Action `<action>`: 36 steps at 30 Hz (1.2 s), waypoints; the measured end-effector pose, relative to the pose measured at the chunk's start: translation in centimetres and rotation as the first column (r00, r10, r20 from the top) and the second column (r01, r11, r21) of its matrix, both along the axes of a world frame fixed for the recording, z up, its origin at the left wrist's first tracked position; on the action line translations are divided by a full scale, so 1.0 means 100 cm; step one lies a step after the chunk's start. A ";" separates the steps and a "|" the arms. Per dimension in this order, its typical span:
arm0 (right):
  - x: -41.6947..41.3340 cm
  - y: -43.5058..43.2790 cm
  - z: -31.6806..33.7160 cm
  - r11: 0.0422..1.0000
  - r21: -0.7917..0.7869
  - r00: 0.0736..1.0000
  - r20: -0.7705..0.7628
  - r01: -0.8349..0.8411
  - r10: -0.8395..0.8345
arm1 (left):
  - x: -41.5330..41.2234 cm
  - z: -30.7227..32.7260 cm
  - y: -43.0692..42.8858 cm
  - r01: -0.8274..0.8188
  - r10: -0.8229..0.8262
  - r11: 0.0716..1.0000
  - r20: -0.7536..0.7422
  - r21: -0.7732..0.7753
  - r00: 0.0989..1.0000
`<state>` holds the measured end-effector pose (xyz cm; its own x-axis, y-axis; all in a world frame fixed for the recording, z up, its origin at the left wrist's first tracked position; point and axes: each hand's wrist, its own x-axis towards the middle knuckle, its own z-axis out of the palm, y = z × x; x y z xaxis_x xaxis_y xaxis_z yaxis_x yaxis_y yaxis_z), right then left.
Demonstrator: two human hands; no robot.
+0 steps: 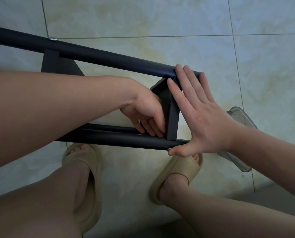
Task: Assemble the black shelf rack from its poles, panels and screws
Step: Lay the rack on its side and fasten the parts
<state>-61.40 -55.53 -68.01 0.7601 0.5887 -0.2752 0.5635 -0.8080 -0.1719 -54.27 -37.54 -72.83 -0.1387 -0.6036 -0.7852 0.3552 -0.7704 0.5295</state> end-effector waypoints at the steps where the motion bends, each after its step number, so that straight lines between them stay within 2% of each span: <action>1: 0.000 0.000 0.000 1.000 0.002 1.000 0.000 0.002 -0.002 | 0.001 0.001 0.000 0.004 -0.004 1.000 -0.004 -0.003 1.000; 9: 0.000 0.000 0.000 1.000 0.000 1.000 -0.005 0.005 -0.005 | 0.000 -0.001 0.002 0.018 -0.018 1.000 0.003 0.007 1.000; 16: 0.000 0.000 0.000 1.000 -0.003 1.000 -0.007 0.010 -0.010 | 0.002 -0.001 0.002 0.011 -0.010 1.000 -0.095 0.010 0.995; 26: 0.000 0.000 0.000 1.000 -0.007 1.000 0.006 0.005 -0.005 | 0.001 -0.001 0.001 0.002 -0.001 1.000 -0.075 0.023 0.997; 32: -0.001 0.000 0.001 1.000 -0.009 1.000 0.007 0.006 -0.006 | 0.000 0.002 0.003 0.059 -0.058 0.998 -0.019 0.020 0.998; 36: -0.001 0.001 0.001 1.000 -0.005 1.000 0.007 0.006 -0.006 | -0.001 0.000 0.001 0.023 -0.023 0.999 -0.010 0.032 1.000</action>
<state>-61.45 -55.41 -67.92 0.7656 0.5825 -0.2729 0.5595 -0.8124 -0.1644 -54.33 -37.41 -72.81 -0.1601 -0.5743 -0.8028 0.3426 -0.7951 0.5005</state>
